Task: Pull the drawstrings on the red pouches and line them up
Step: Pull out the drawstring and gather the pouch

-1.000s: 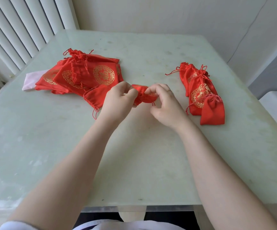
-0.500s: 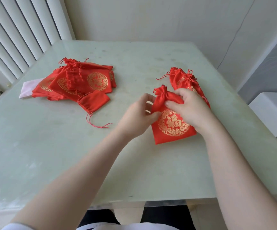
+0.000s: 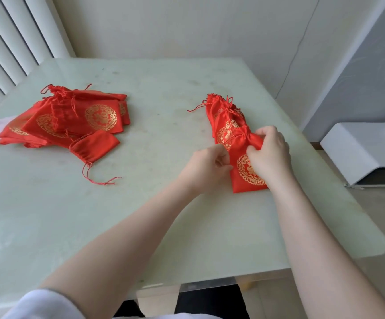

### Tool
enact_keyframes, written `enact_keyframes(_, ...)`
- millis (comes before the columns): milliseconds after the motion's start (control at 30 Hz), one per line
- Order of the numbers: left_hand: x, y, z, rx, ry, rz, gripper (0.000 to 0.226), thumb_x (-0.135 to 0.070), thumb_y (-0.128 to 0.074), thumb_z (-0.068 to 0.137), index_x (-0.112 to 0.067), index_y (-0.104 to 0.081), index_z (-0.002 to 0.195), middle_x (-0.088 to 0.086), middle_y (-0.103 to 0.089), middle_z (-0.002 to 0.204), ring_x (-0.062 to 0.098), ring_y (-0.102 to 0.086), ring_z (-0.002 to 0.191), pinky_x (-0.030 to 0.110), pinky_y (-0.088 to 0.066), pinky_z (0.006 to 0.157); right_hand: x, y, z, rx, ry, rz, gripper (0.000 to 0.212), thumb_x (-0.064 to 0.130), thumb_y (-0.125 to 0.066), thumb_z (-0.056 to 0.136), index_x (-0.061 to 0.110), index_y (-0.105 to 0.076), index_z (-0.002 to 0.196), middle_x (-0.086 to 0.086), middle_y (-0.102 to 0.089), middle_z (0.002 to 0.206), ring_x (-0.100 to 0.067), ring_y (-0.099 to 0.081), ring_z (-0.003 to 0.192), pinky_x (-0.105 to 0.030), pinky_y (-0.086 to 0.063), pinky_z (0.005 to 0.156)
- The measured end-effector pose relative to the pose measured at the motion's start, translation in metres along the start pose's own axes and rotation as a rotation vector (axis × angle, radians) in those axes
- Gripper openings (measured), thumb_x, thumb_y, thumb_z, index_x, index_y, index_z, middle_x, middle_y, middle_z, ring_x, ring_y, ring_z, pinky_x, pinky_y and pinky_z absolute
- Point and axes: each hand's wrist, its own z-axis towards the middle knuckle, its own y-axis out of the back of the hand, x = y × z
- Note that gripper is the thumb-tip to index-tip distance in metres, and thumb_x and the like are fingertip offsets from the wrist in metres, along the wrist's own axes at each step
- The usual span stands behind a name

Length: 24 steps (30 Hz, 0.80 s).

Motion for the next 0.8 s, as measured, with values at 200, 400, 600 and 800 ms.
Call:
enact_keyframes(200, 0.009, 0.013, -0.004, -0.075, 0.038, 0.011, 0.017, -0.008, -0.065, 0.081, -0.016, -0.051, 0.078, -0.005, -0.057, 0.074, 0.017, -0.057, 0.075, 0.015, -0.039, 0.062, 0.026, -0.018, -0.019, -0.179, 0.209, 0.031, 0.044, 0.007, -0.050, 0.072, 0.012, -0.056, 0.115, -0.013, -0.037, 0.139, -0.033, -0.030, 0.130, -0.037, -0.020, 0.107)
enact_keyframes(400, 0.038, 0.071, -0.022, -0.284, 0.066, 0.183, 0.006, -0.008, -0.057, 0.086, -0.012, -0.061, 0.089, -0.002, -0.059, 0.086, 0.018, -0.056, 0.079, 0.019, -0.033, 0.062, 0.068, -0.048, -0.032, -0.033, 0.419, 0.081, 0.024, 0.005, -0.053, 0.077, 0.009, -0.063, 0.098, -0.013, -0.048, 0.129, -0.033, -0.039, 0.123, -0.031, -0.024, 0.097)
enact_keyframes(600, 0.094, 0.130, -0.039, -0.466, 0.267, 0.434, 0.025, 0.003, -0.047, 0.085, -0.009, -0.066, 0.098, 0.013, -0.056, 0.116, 0.037, -0.045, 0.110, 0.042, -0.037, 0.093, 0.112, -0.090, -0.042, 0.347, 0.453, -0.019, 0.020, 0.017, -0.057, 0.085, 0.019, -0.062, 0.105, -0.002, -0.045, 0.131, -0.025, -0.037, 0.124, -0.029, -0.031, 0.094)
enact_keyframes(800, 0.120, 0.148, -0.045, -0.429, 0.608, 0.668, 0.031, -0.003, -0.040, 0.087, -0.008, -0.057, 0.113, 0.017, -0.046, 0.124, 0.039, -0.040, 0.113, 0.043, -0.033, 0.095, 0.125, -0.131, -0.055, 0.466, 0.371, 0.014, 0.015, 0.020, -0.056, 0.087, 0.020, -0.064, 0.100, -0.005, -0.051, 0.125, -0.026, -0.044, 0.121, -0.031, -0.035, 0.098)
